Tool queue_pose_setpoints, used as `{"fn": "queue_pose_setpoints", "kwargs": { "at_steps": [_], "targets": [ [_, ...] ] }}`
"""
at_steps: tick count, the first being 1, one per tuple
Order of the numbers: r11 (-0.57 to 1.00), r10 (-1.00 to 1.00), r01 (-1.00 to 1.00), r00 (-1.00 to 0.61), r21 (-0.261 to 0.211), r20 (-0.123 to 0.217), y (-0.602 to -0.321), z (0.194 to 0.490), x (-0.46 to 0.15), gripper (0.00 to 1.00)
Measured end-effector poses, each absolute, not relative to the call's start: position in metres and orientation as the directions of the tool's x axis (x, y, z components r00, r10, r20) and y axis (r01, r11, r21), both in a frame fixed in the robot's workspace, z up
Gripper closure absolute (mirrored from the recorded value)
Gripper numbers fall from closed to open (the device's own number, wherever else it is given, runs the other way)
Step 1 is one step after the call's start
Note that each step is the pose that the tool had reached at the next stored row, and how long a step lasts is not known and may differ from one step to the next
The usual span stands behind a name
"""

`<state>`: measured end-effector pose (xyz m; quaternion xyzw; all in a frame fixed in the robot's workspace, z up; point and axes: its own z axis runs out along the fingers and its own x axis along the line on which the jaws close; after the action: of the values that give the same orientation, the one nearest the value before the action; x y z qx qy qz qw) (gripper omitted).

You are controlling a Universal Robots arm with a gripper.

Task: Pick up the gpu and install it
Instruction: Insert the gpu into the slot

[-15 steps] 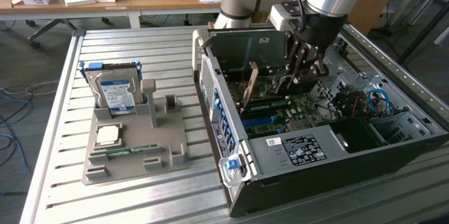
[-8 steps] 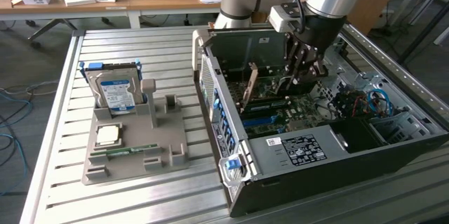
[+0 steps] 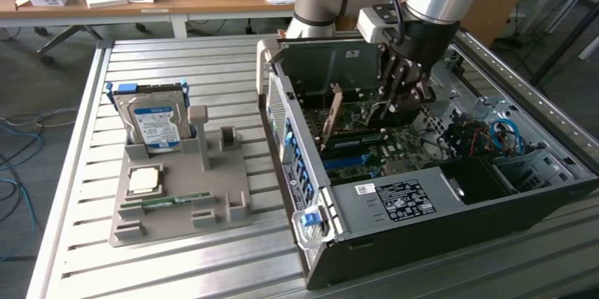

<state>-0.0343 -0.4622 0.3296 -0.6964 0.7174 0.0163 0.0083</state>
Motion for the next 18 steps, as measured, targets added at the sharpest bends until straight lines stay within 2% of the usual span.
{"fn": "queue_pose_setpoints", "kwargs": {
  "at_steps": [18],
  "targets": [
    [0.030,-0.999,-0.999,-0.030,0.012,-0.034,-0.462,0.312,-0.036,0.74]
  ]
}}
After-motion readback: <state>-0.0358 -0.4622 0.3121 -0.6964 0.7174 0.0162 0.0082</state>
